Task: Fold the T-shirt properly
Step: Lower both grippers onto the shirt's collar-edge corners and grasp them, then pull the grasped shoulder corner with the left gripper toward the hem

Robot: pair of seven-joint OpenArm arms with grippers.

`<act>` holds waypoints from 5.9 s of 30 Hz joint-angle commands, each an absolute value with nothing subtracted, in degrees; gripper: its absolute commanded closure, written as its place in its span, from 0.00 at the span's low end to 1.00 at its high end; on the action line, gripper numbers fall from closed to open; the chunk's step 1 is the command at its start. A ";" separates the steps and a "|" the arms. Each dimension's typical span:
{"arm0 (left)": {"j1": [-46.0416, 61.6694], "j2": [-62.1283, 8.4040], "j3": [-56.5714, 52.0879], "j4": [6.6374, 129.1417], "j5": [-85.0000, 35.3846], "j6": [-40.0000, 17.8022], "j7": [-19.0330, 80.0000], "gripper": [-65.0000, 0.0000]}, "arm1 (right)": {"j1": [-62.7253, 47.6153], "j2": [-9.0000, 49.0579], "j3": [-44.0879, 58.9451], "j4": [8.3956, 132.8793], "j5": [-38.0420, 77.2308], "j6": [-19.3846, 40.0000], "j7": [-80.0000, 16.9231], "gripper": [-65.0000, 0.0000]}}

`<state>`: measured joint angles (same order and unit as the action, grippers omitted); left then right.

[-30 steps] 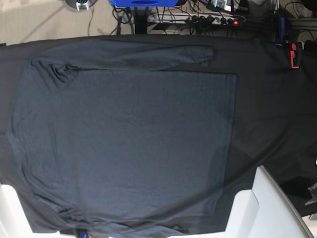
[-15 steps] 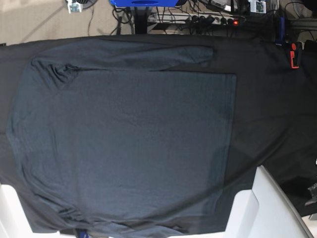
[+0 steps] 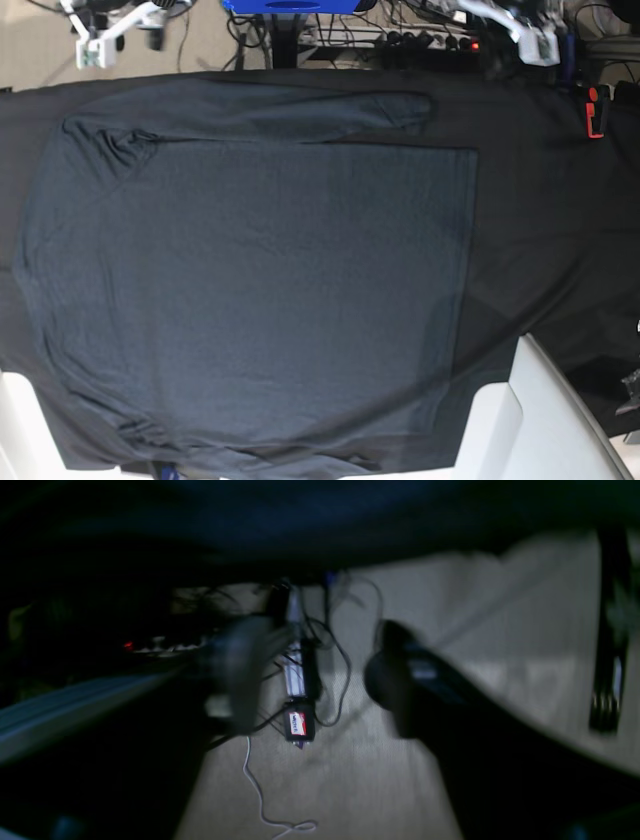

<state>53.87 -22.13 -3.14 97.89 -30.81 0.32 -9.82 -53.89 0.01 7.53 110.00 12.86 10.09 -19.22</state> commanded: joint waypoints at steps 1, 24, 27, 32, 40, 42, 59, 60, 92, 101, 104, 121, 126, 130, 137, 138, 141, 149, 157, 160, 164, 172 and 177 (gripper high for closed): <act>54.37 -23.87 -3.30 98.68 -32.92 0.22 -10.77 0.77 | -54.20 0.04 7.87 111.34 13.05 12.18 -18.24 0.26; 32.66 -21.49 1.54 83.65 -52.09 -15.16 11.47 0.39 | -46.02 -0.22 7.96 111.87 13.14 21.41 -17.98 0.23; 30.81 -21.23 3.82 81.27 -52.09 -15.16 11.47 0.40 | -45.58 -0.13 7.96 111.87 13.14 21.41 -17.98 0.23; 27.56 -20.70 7.87 78.46 -52.09 -15.16 11.47 0.40 | -44.79 -0.13 8.48 111.78 13.14 21.41 -18.07 0.23; 26.86 -20.26 8.04 77.58 -52.09 -15.16 11.38 0.54 | -40.04 -3.65 22.11 111.43 13.85 21.41 -18.15 0.23; 25.71 -20.26 8.48 76.09 -52.09 -15.16 11.47 0.72 | -37.85 -3.74 26.59 110.55 17.01 21.49 -19.03 0.23; 28.97 -20.79 8.04 81.45 -52.18 -14.99 11.56 1.00 | -18.86 4.44 46.11 82.24 27.74 27.91 -38.90 0.23; 29.14 -20.79 8.04 81.71 -52.18 -14.99 11.56 1.00 | -18.42 5.14 45.93 80.75 27.74 28.00 -38.90 0.23; 29.23 -21.67 8.04 82.07 -52.18 -14.90 11.56 1.00 | -8.40 11.21 41.71 65.71 27.74 31.16 -39.08 0.45; 29.23 -21.58 8.04 82.15 -52.18 -14.90 11.56 1.00 | -8.84 11.03 41.98 65.80 27.74 30.73 -39.25 0.45; 29.23 -21.49 8.04 82.15 -52.18 -14.90 11.56 1.00 | -9.80 11.03 41.98 65.89 27.74 30.73 -39.25 0.45; 29.23 -21.67 8.04 82.24 -52.18 -14.90 11.56 1.00 | -10.24 11.03 41.71 65.80 27.82 30.73 -39.34 1.00; 29.85 -22.02 8.04 86.81 -52.18 -14.64 11.74 1.00 | -9.01 11.03 41.89 65.98 27.82 30.64 -42.77 0.99; 28.09 -24.13 7.96 93.14 -52.18 -8.13 16.57 1.00 | -7.69 11.03 41.71 65.98 27.82 27.03 -43.91 0.99; 19.12 -23.78 7.96 97.45 -52.35 -7.60 28.44 1.00 | -5.49 11.65 41.80 65.98 27.74 22.90 -45.49 1.00; 17.71 -23.78 7.96 97.54 -52.44 -7.60 29.58 1.00 | -4.88 11.65 41.80 66.07 27.74 21.58 -46.11 1.00; 14.11 -23.60 7.96 97.45 -52.53 -7.60 31.52 1.00 | -3.82 12.62 41.80 66.07 27.74 18.95 -46.46 1.00; 6.90 -23.25 7.96 97.36 -52.62 -7.52 35.65 1.00 | -1.80 12.88 41.89 66.07 27.82 13.85 -48.84 1.00; 2.15 -20.70 6.11 96.92 -52.62 -7.52 37.93 1.00 | -0.66 12.35 41.80 70.55 27.82 13.67 -53.76 1.00; 0.48 -19.38 3.56 96.92 -52.62 -7.52 39.69 1.00 | -0.57 12.35 41.98 73.19 27.82 11.91 -55.96 1.00; -2.77 -19.03 1.89 96.84 -52.35 -7.52 42.95 1.00 | 0.84 12.35 41.71 73.45 27.91 8.40 -57.10 1.00; -9.80 -17.45 2.51 91.65 -52.09 -7.52 43.03 1.00 | 2.68 12.26 41.63 71.43 27.82 8.13 -57.10 1.00; -12.35 -16.31 2.51 86.73 -52.09 -7.52 42.77 1.00 | 4.26 12.26 41.63 67.30 27.82 8.13 -56.48 1.00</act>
